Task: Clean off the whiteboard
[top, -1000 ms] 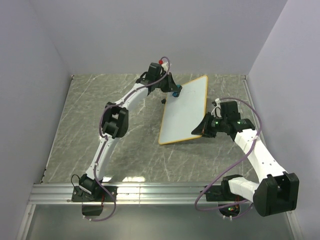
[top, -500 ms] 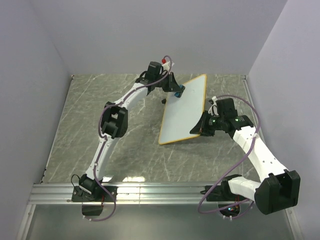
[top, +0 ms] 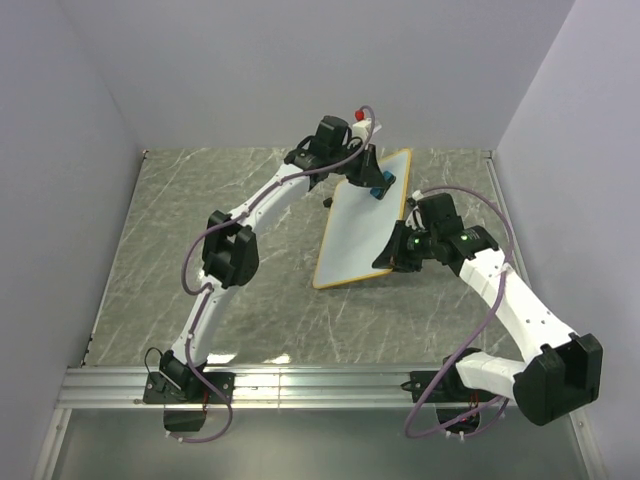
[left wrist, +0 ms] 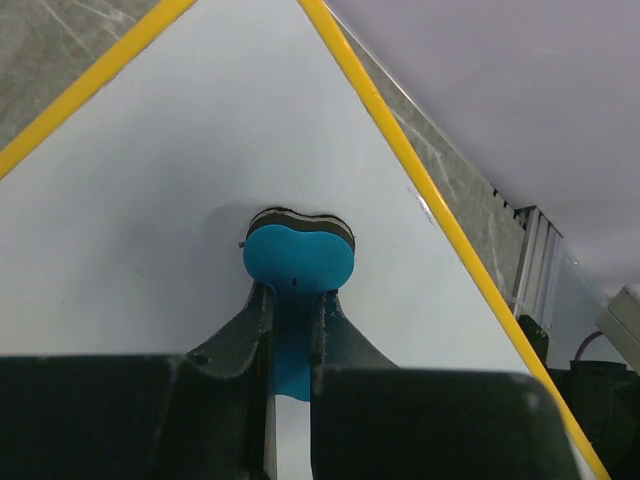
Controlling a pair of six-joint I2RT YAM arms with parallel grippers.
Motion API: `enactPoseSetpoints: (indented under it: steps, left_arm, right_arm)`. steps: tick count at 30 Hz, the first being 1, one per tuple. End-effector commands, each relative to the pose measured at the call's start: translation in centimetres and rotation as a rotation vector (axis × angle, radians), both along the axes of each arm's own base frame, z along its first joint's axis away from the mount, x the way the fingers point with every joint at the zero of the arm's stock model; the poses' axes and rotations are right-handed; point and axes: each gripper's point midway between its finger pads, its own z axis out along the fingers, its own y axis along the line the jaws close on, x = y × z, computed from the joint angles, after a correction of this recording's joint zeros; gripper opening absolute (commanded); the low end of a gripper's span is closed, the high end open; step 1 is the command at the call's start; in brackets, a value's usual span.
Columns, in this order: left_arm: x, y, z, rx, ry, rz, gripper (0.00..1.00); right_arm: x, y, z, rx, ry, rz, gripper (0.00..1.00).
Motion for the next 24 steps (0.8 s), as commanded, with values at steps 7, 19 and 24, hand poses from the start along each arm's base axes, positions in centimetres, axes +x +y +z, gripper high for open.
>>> enactPoseSetpoints:
  steps: [7,19,24]
  left_arm:
    - [-1.2,3.3,-0.2,0.045,0.130,0.148,0.00]
    - [3.1,21.2,2.4,0.101,0.163,0.654,0.00]
    - [1.0,24.6,2.6,0.146,0.178,0.771,0.00]
  right_arm:
    - [0.0,0.5,-2.0,-0.159,-0.098,0.266,0.00]
    - [6.4,0.3,5.6,-0.070,-0.262,0.142,0.00]
    - [10.2,-0.9,10.3,-0.042,-0.356,0.087,0.00]
